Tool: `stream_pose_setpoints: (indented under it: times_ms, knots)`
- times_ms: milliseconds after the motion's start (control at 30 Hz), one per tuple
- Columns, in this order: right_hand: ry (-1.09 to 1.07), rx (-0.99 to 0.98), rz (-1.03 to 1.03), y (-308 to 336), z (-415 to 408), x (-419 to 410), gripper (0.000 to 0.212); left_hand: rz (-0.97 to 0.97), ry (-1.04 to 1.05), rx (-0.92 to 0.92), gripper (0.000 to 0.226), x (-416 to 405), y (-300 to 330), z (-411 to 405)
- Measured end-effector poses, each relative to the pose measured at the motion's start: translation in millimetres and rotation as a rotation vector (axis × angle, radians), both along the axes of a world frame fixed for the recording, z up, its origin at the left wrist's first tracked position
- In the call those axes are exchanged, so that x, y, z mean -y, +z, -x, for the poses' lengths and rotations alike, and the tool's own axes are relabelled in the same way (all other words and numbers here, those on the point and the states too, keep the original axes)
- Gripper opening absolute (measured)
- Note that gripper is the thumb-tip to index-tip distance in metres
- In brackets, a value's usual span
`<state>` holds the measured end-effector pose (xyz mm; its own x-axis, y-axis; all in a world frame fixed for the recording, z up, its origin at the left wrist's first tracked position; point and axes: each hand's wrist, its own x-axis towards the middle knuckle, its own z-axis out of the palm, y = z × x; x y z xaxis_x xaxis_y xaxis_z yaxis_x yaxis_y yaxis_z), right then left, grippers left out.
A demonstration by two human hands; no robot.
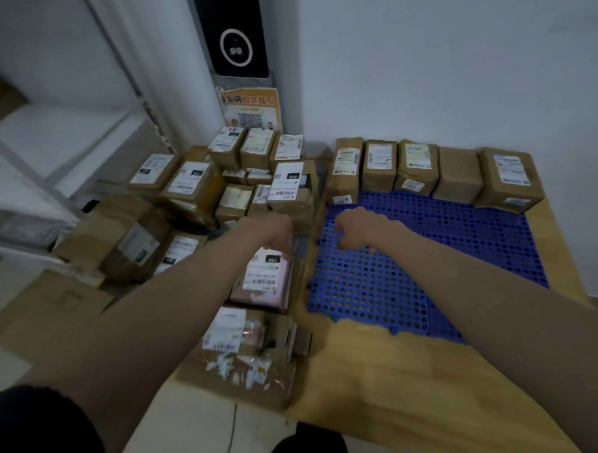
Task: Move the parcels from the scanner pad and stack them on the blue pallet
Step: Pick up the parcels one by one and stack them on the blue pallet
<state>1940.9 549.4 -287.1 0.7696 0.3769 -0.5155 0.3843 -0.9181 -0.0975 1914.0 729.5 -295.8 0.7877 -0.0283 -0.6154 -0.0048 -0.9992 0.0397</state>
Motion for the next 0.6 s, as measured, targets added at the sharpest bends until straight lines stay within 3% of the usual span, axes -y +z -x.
stream_pose_setpoints:
  times_ms: [367, 500, 600]
  knots:
    - [0.076, -0.11, -0.104, -31.4, 58.4, -41.4, 0.013, -0.073, 0.219, 0.024, 0.045, -48.4, -28.1, 77.0]
    - [0.074, -0.177, -0.122, -43.9, 69.5, -52.2, 0.035, -0.048, 0.285, 0.057, 0.049, -56.4, -44.3, 88.2]
    - [0.067, -0.213, -0.12, -55.1, 69.7, -61.3, 0.038, -0.03, 0.282, 0.047, 0.048, -61.5, -56.2, 89.4]
